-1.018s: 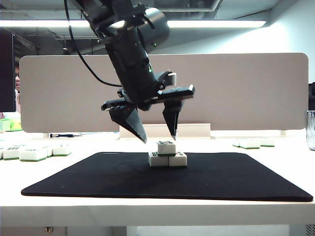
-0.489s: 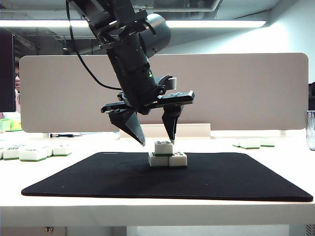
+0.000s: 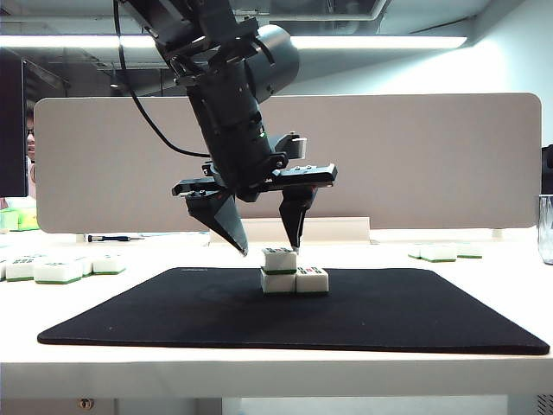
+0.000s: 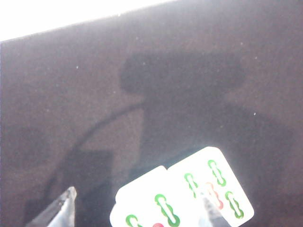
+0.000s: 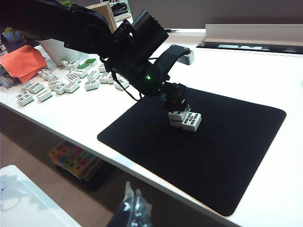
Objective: Arrange four mahjong tiles into a neat stack, creating two layers of paired tiles.
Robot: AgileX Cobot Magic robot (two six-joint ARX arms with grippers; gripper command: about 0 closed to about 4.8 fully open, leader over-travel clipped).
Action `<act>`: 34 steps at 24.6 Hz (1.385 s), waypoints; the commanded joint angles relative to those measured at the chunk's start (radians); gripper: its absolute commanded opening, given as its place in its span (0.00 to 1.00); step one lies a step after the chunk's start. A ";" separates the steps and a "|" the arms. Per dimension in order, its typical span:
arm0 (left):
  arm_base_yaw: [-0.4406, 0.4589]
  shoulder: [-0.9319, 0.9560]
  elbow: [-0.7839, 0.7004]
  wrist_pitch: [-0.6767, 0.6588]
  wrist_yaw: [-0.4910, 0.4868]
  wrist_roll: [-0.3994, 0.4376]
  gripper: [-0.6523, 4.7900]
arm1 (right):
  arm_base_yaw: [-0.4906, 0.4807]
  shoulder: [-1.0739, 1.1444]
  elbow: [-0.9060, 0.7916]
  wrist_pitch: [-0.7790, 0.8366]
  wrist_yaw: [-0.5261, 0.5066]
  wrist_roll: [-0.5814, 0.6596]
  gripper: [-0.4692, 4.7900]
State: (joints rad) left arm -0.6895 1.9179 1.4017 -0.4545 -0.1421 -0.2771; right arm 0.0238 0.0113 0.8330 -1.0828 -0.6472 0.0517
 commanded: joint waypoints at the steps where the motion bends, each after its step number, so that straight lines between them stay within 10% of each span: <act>1: -0.001 -0.003 0.003 -0.018 -0.003 0.008 0.73 | 0.000 -0.012 0.003 0.010 0.001 -0.003 0.09; 12: 0.017 -0.169 0.005 -0.013 -0.005 0.082 0.73 | 0.000 -0.012 0.003 0.010 0.001 -0.003 0.09; 34: 0.505 -0.179 0.002 -0.295 0.068 0.204 0.76 | 0.000 -0.012 0.003 0.010 0.027 -0.003 0.09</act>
State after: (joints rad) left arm -0.1921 1.7306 1.4036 -0.7361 -0.1043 -0.0803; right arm 0.0238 0.0113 0.8330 -1.0821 -0.6277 0.0509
